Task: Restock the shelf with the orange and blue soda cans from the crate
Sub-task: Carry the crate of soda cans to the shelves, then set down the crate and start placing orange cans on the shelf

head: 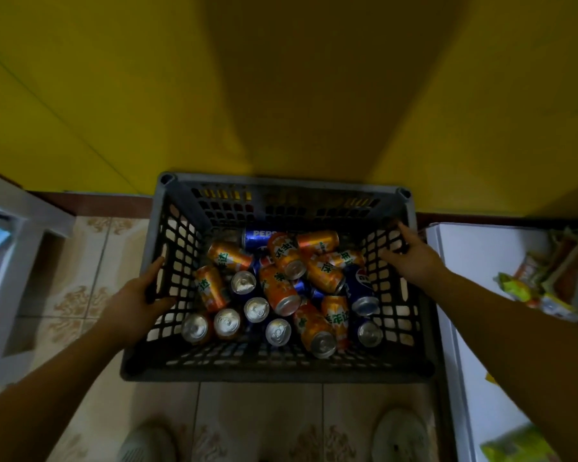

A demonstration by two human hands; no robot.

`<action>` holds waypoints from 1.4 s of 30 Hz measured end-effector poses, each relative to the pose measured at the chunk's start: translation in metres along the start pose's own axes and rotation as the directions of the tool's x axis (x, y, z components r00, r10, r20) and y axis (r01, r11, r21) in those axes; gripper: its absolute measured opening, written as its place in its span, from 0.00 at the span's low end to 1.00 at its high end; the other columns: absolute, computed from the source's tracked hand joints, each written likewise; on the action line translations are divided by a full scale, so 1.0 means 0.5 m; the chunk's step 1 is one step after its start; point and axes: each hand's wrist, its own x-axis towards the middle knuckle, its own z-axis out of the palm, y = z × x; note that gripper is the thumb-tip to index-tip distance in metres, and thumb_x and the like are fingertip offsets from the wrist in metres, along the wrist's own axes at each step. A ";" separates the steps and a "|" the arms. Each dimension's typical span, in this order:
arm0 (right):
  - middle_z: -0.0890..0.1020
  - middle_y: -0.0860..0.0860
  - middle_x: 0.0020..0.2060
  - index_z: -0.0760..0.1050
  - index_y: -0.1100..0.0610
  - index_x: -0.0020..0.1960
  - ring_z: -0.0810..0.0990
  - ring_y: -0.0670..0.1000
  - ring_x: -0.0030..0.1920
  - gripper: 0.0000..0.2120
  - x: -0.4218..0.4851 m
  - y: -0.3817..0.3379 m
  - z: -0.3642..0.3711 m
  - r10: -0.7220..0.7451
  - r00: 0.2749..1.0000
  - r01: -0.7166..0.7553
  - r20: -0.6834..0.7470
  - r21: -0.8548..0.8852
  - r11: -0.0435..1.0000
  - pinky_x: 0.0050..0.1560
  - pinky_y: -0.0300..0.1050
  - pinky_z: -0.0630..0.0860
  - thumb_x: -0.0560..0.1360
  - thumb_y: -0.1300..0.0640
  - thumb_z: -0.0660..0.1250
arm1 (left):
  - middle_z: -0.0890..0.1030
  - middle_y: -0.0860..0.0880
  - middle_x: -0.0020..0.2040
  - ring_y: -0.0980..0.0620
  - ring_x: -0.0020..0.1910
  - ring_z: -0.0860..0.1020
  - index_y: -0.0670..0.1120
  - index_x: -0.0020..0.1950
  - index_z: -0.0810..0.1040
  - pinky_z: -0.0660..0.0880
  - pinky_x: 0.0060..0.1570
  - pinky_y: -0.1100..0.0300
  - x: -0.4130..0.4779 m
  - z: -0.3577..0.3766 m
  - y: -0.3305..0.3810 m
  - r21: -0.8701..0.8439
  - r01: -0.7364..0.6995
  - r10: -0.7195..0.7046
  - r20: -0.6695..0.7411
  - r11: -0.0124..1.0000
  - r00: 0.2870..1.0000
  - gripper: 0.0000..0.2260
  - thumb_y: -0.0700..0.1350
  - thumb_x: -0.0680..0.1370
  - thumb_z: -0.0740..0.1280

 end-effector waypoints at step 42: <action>0.74 0.54 0.66 0.65 0.53 0.71 0.74 0.59 0.64 0.31 0.021 -0.149 0.295 -0.034 0.966 0.037 0.257 -0.009 0.999 0.63 0.55 0.72 0.74 0.42 0.68 | 0.77 0.51 0.57 0.53 0.55 0.76 0.51 0.70 0.67 0.74 0.59 0.55 0.105 0.252 0.171 -0.230 -0.194 0.257 0.285 0.954 0.924 0.25 0.43 0.75 0.70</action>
